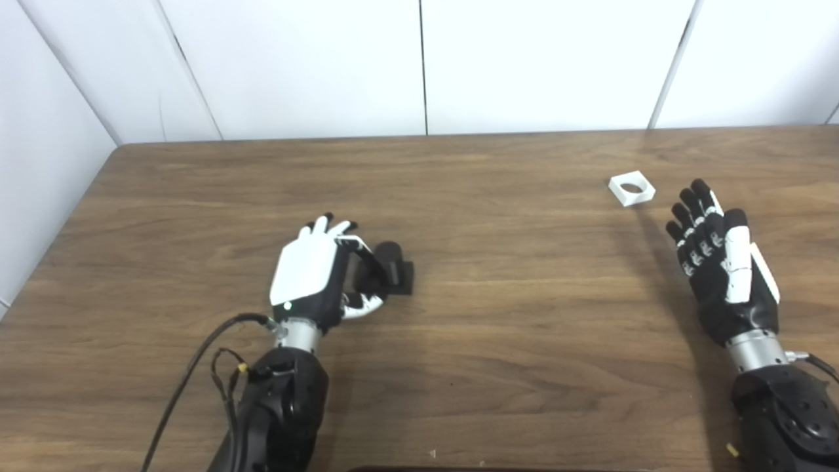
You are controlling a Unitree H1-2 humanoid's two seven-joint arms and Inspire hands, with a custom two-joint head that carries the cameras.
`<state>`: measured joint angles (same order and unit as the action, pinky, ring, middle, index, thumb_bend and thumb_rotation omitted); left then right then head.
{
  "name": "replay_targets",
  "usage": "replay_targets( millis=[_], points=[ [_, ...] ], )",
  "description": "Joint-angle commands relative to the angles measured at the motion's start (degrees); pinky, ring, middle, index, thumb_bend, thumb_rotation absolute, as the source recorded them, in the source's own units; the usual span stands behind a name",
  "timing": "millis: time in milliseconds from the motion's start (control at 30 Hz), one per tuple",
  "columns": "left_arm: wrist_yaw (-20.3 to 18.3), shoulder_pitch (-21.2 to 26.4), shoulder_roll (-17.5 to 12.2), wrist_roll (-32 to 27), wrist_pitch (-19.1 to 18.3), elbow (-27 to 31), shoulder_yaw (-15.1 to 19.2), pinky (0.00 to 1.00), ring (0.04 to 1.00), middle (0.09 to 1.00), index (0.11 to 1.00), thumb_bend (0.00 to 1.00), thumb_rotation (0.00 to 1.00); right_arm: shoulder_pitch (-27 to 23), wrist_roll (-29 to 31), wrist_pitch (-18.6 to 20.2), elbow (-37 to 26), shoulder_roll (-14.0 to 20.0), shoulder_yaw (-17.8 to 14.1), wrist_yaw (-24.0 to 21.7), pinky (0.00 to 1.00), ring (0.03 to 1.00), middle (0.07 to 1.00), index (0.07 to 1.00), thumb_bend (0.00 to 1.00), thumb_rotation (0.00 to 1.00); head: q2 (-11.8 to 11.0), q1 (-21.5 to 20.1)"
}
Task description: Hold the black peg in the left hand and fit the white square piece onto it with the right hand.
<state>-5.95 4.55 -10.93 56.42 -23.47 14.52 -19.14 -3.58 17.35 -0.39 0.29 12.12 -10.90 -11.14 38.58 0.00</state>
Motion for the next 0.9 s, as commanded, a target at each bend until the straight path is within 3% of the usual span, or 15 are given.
replay_targets(
  millis=[0, 233, 600, 867],
  points=[
    [0.66, -0.41, 0.74, 1.2, 1.33, 1.8, -0.8, 1.0, 1.0, 0.902, 0.487, 0.52, 0.07, 2.25, 1.0, 0.03, 1.01, -2.29, 0.64, 0.19, 1.0, 1.0, 1.0, 1.0, 0.56, 1.0, 0.04, -0.05],
    [0.82, -2.89, 2.55, 3.75, 2.31, 3.3, -3.46, 1.0, 1.0, 0.898, 0.487, 0.52, 0.07, 2.26, 0.83, -0.21, 0.92, -2.47, 0.73, 0.22, 1.0, 1.0, 1.0, 1.0, 0.55, 1.0, -0.02, -0.74],
    [1.84, -7.28, 4.34, 2.73, 6.97, 4.17, -6.07, 1.0, 1.0, 0.9, 0.487, 0.52, 0.06, 2.25, 1.13, -0.29, 0.65, -2.53, 0.47, 0.27, 1.0, 1.0, 1.0, 1.0, 0.54, 1.0, -0.16, -0.91],
    [1.73, -9.62, 5.53, 3.34, 8.4, 4.53, -7.53, 1.0, 1.0, 0.899, 0.488, 0.52, 0.07, 1.92, 0.93, -0.15, 0.83, -2.25, 0.56, 0.2, 1.0, 1.0, 1.0, 1.0, 0.54, 1.0, -0.22, -0.72]
  ],
)
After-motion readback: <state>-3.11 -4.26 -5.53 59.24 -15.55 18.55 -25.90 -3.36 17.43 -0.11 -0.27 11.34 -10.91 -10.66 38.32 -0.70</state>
